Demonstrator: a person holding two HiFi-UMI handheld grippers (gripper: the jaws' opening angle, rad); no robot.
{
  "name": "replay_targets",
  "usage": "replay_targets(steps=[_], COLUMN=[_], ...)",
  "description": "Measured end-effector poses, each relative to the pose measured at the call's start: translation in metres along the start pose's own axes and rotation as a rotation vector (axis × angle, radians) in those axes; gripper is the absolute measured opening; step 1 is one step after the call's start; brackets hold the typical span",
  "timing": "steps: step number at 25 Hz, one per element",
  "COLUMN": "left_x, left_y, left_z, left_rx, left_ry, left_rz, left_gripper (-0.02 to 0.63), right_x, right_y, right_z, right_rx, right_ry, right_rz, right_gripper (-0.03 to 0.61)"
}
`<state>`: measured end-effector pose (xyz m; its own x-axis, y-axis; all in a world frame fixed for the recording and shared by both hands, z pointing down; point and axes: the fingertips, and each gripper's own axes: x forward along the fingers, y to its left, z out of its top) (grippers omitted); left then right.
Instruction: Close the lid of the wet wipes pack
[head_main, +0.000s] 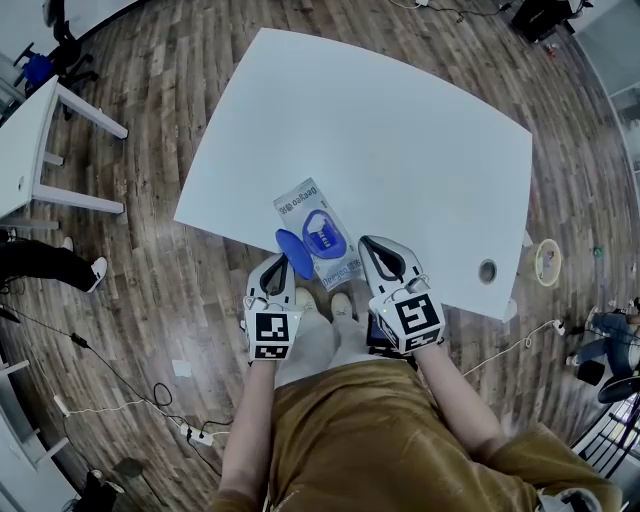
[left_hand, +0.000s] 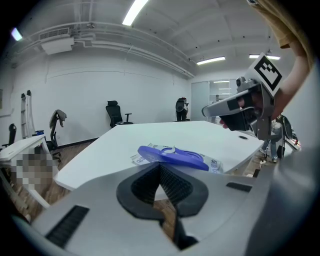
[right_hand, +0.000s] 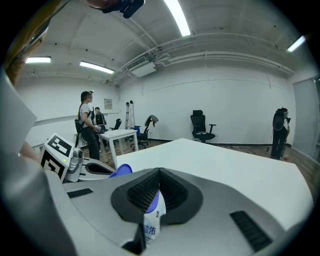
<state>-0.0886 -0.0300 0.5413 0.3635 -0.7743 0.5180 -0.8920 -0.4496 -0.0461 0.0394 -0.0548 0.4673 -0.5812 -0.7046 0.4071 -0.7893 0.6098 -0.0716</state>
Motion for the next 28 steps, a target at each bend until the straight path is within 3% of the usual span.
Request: replay_targets(steps=[28], left_x=[0.017], left_y=[-0.010], left_z=[0.009], left_rx=[0.004], left_ry=[-0.004], left_rz=[-0.047], left_gripper=[-0.003], right_x=[0.013], right_y=[0.000], right_z=[-0.003], right_rx=[0.007], right_ry=[0.019], right_rz=[0.015], right_gripper=[0.006])
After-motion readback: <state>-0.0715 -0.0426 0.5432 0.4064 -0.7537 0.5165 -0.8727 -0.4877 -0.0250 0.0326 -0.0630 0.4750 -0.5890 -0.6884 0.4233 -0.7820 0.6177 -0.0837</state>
